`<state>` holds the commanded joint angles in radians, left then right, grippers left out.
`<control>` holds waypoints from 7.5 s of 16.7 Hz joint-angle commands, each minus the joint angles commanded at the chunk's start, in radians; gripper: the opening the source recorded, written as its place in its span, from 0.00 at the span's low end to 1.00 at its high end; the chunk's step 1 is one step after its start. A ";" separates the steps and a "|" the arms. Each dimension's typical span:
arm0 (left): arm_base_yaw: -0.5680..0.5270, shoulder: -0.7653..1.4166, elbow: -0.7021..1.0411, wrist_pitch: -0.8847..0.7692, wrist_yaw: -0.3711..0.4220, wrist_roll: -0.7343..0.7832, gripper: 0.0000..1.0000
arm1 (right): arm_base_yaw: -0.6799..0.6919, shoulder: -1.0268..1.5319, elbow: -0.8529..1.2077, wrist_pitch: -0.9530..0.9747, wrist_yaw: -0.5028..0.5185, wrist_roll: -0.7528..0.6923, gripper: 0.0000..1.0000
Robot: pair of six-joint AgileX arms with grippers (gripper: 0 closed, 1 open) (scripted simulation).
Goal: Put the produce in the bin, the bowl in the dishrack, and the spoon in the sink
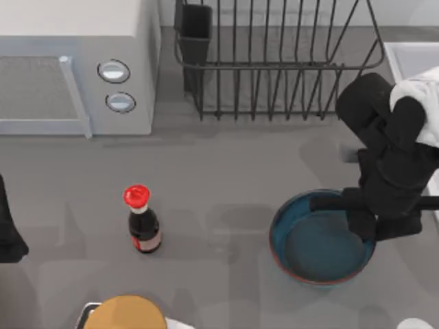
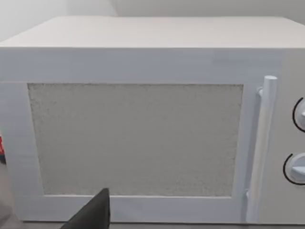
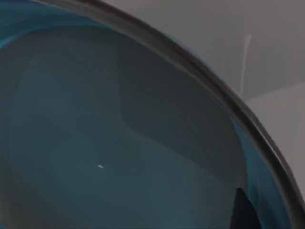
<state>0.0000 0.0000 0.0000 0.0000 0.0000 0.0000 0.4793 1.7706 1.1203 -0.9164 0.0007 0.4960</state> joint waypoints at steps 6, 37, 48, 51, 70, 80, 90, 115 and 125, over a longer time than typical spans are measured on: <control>0.000 0.000 0.000 0.000 0.000 0.000 1.00 | -0.003 -0.086 0.170 -0.265 0.000 -0.006 0.00; 0.000 0.000 0.000 0.000 0.000 0.000 1.00 | 0.558 -0.329 0.317 0.893 1.061 -0.464 0.00; 0.000 0.000 0.000 0.000 0.000 0.000 1.00 | 0.324 0.051 0.265 1.341 0.836 -0.473 0.00; 0.000 0.000 0.000 0.000 0.000 0.000 1.00 | 0.223 0.191 0.234 1.522 0.735 -0.478 0.00; 0.000 0.000 0.000 0.000 0.000 0.000 1.00 | 0.153 0.274 0.213 1.617 0.664 -0.478 0.83; 0.000 0.000 0.000 0.000 0.000 0.000 1.00 | 0.153 0.274 0.213 1.617 0.664 -0.478 1.00; 0.000 0.000 0.000 0.000 0.000 0.000 1.00 | 0.042 -0.058 -0.017 1.501 0.542 -0.477 1.00; 0.000 0.000 0.000 0.000 0.000 0.000 1.00 | -0.476 -1.767 -1.118 0.918 0.001 -0.496 1.00; 0.000 0.000 0.000 0.000 0.000 0.000 1.00 | -0.623 -1.292 -0.796 0.544 -0.001 -0.937 1.00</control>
<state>0.0000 0.0000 0.0000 0.0000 0.0000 0.0000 -0.1438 0.4784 0.3239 -0.3719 -0.0003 -0.4407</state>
